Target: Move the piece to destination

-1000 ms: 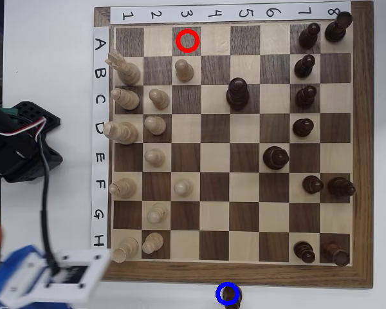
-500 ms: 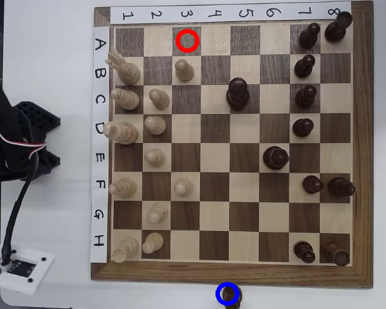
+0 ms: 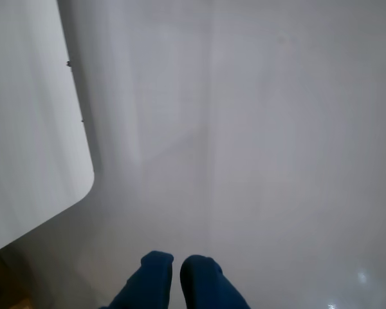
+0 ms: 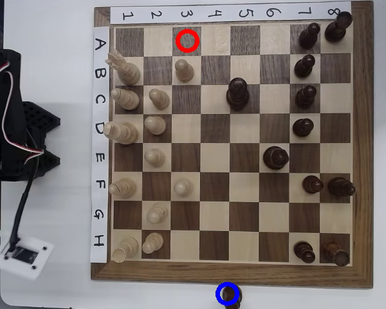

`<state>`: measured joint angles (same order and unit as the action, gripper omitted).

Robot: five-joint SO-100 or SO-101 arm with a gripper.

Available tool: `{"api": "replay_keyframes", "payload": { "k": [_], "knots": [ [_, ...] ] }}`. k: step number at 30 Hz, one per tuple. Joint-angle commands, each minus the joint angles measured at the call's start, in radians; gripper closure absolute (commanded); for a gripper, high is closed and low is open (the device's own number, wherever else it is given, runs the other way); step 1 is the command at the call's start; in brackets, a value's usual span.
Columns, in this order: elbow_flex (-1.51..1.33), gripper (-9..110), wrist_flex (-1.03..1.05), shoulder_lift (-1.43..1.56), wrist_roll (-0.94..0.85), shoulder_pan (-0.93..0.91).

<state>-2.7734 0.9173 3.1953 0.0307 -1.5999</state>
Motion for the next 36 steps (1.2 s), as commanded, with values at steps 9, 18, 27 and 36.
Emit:
{"api": "replay_keyframes", "payload": {
  "k": [9, 18, 27, 36],
  "knots": [
    [-0.287, 89, 0.146, 0.23, -0.075, 0.012],
    [-0.342, 90, 0.213, 0.23, -0.034, 0.025],
    [-0.344, 96, 0.206, 0.232, -0.064, 0.066],
    [-0.345, 101, 0.201, 0.232, -0.061, 0.091]
  ]
}}
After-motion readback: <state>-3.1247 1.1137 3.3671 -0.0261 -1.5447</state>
